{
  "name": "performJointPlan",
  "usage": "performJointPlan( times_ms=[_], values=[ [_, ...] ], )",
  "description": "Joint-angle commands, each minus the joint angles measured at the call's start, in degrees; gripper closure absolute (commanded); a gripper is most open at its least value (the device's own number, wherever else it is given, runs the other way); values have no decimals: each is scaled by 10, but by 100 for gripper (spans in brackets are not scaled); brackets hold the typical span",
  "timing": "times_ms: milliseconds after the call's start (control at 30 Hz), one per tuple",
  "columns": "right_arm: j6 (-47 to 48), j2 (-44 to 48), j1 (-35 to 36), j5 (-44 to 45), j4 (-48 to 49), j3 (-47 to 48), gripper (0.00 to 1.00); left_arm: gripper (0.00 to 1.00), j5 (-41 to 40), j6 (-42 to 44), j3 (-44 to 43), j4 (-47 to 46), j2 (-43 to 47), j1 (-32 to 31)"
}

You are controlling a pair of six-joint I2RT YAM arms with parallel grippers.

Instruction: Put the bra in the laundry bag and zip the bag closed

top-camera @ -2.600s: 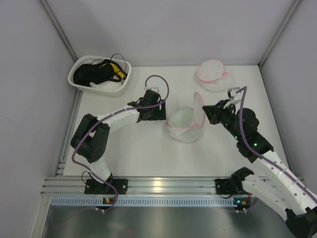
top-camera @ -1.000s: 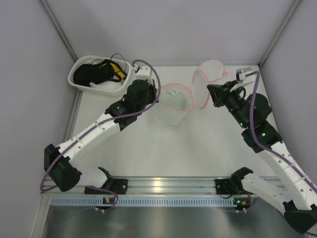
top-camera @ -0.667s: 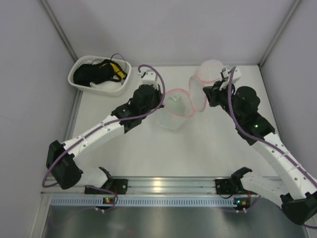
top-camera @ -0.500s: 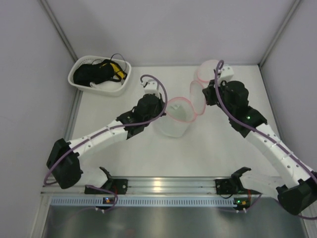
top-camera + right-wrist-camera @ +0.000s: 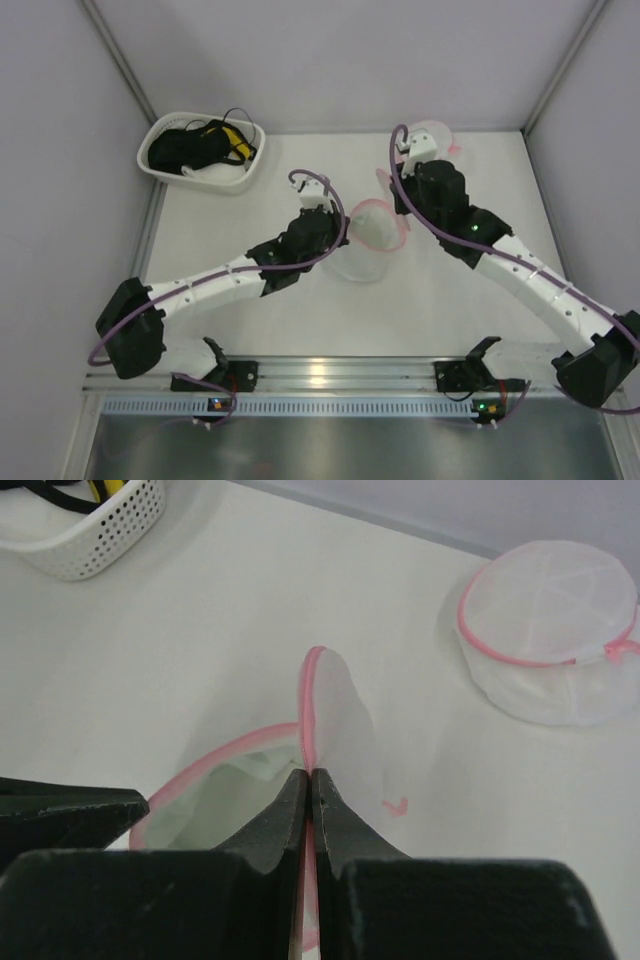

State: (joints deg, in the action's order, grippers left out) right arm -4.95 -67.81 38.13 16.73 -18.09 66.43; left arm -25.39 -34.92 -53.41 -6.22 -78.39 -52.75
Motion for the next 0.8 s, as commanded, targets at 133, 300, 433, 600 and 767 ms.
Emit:
performJointPlan(
  times_ms=[133, 300, 433, 600, 767],
  values=[
    [-32, -28, 37, -39, 14, -5, 100, 100, -69, -36, 50, -71, 17, -7],
    [-87, -38, 43, -142, 17, -37, 100, 100, -70, -53, 91, -72, 29, -7],
    [-121, -48, 50, -194, 25, -53, 100, 100, -72, -70, 112, -72, 46, -7],
    [-143, -65, 54, -227, 21, -34, 61, 100, -89, -67, 127, -72, 69, -7],
    [-157, -46, 46, -170, -44, 18, 9, 100, -95, -60, 135, -71, 73, -7]
  ],
)
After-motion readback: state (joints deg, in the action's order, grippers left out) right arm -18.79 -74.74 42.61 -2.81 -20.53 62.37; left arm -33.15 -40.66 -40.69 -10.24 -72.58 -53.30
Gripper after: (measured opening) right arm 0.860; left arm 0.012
